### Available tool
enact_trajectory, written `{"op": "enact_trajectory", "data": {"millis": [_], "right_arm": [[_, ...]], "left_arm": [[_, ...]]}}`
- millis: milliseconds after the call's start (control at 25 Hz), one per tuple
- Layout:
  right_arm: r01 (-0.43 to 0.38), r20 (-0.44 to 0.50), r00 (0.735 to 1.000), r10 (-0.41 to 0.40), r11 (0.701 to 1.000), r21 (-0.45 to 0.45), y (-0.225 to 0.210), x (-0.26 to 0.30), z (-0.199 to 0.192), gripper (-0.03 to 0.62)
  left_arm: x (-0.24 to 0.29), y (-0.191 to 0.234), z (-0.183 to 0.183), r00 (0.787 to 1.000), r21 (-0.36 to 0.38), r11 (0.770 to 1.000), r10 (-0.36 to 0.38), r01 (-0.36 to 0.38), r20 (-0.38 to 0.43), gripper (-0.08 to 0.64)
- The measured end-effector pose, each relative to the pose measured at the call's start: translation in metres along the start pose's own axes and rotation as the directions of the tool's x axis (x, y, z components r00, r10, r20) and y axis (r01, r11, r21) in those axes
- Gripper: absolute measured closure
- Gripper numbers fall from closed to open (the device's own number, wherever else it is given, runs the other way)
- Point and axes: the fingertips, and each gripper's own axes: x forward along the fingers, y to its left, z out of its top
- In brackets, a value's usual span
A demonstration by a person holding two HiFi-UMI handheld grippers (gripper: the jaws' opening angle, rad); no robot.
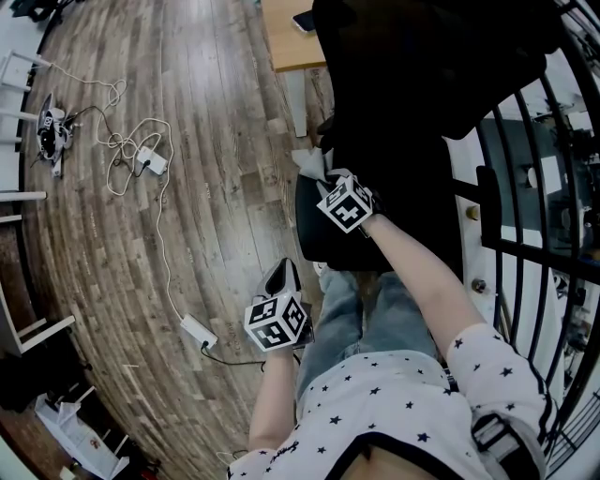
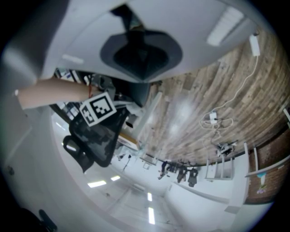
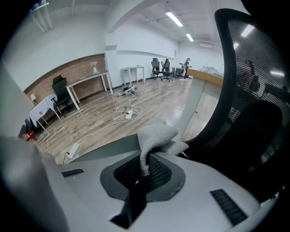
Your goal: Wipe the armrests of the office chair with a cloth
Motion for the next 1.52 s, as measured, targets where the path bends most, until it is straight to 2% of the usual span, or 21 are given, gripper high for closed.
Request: {"op": "enact_trajectory", "data": {"millis": [1520], "right_arm": [[-0.113, -0.031, 0.993, 0.111, 0.992, -0.051, 0.077, -0.023, -0.039, 0.563]], "left_arm": [[-0.016, -0.009, -0.005, 0.999, -0.002, 1.000, 0.000, 0.000, 0.038, 0.554]]}}
